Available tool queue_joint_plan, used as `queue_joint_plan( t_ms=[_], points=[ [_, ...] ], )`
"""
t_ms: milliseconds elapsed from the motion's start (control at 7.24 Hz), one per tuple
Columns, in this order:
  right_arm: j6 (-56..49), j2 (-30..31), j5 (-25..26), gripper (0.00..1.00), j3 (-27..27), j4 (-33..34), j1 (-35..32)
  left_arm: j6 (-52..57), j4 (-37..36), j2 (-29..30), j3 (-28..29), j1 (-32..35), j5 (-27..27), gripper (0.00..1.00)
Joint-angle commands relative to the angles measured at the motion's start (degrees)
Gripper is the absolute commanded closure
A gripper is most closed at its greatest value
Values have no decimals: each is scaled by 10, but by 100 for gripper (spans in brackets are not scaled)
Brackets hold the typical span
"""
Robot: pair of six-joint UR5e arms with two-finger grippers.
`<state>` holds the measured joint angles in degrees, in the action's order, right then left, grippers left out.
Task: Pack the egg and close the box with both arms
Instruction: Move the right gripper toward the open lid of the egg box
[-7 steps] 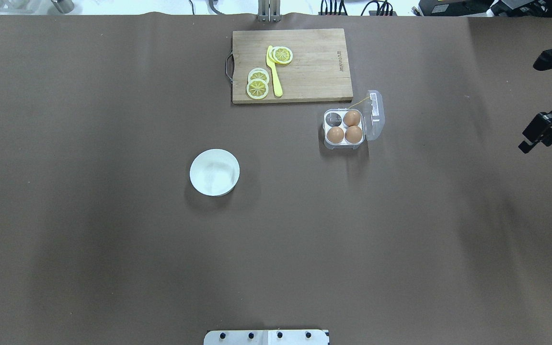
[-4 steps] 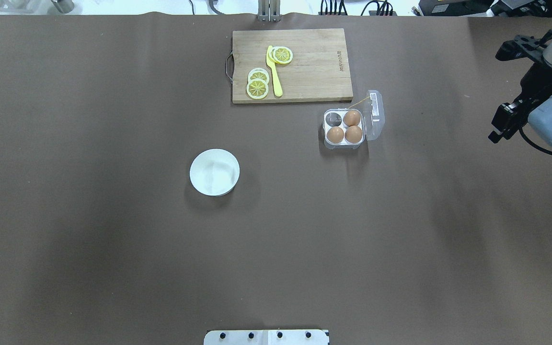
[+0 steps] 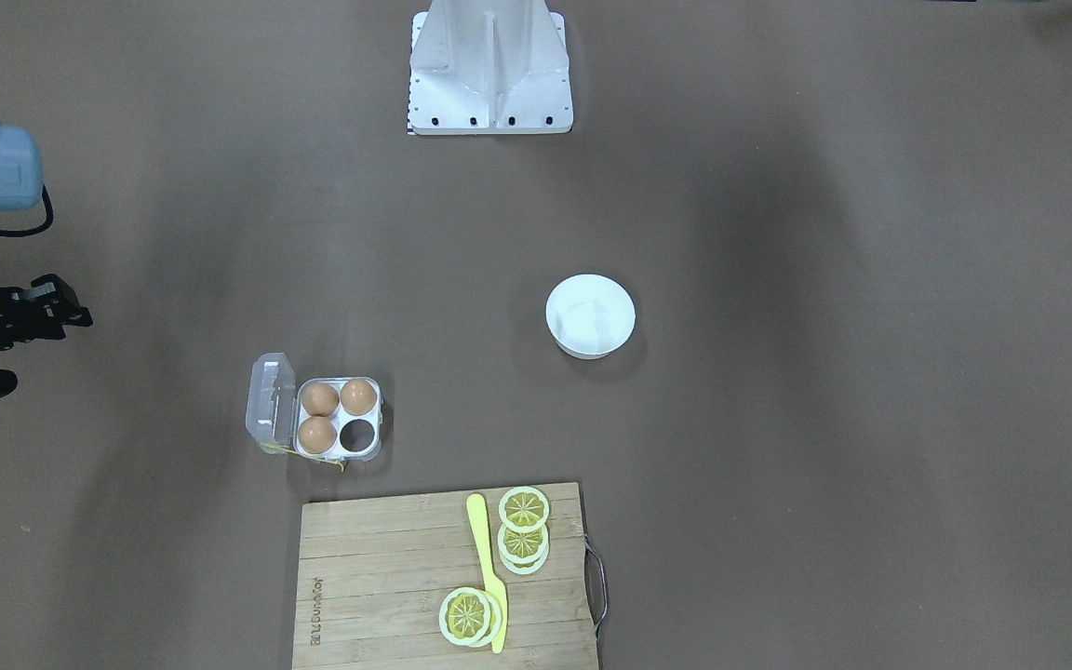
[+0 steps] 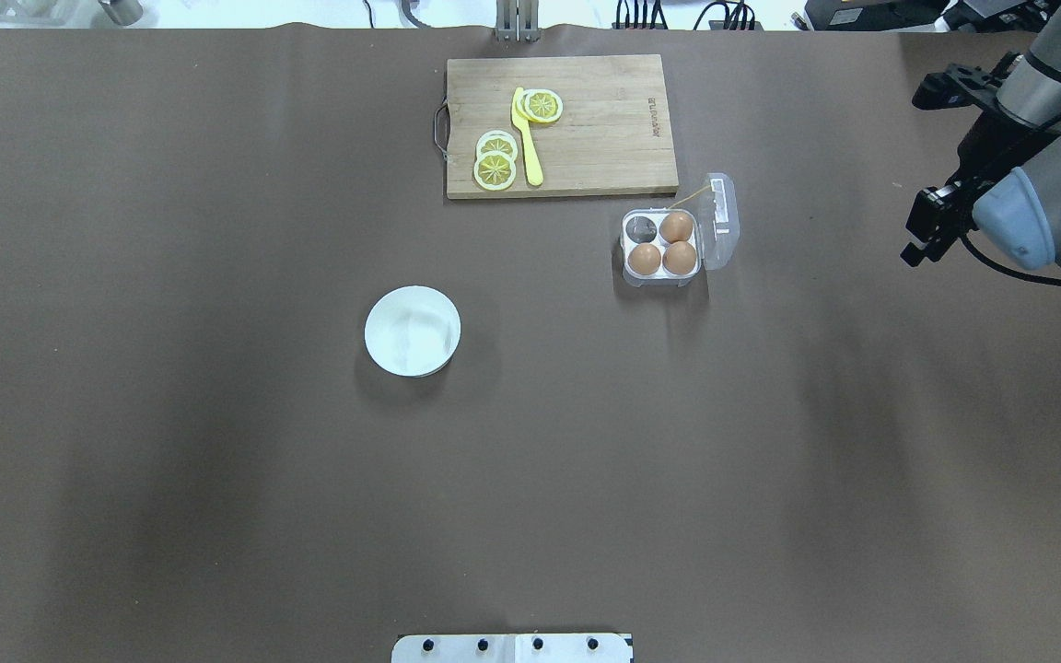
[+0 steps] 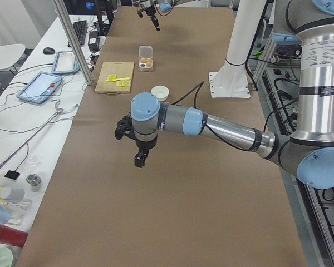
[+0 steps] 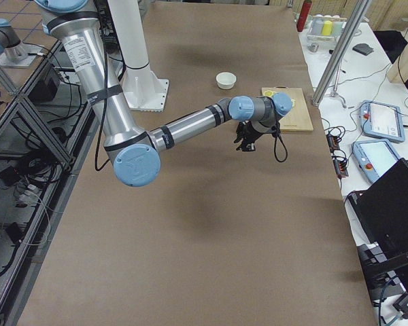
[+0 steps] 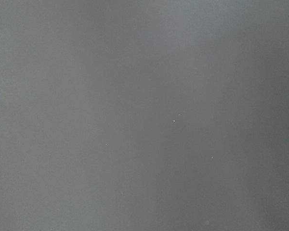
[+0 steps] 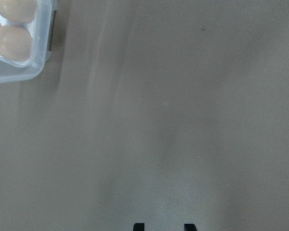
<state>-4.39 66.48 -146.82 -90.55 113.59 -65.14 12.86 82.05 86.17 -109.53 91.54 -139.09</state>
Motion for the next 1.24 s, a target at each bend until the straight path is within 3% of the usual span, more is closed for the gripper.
queue_joint_plan(
  t_ms=[0,276,415,967,1106],
  points=[
    [53,-55,-17,76,58,-36,6,0,24,-21,0,6,-1,2],
    [179,-73,-22,82,168,-250,26,1,24,-21,-2,19,-1,2],
    [189,-85,-22,82,213,-296,33,1,24,-21,-3,21,-1,2],
    [188,-86,-32,82,219,-301,58,1,24,-21,1,50,-1,2],
    [188,-86,-58,82,218,-302,61,1,24,-21,1,61,-1,2]
  ],
)
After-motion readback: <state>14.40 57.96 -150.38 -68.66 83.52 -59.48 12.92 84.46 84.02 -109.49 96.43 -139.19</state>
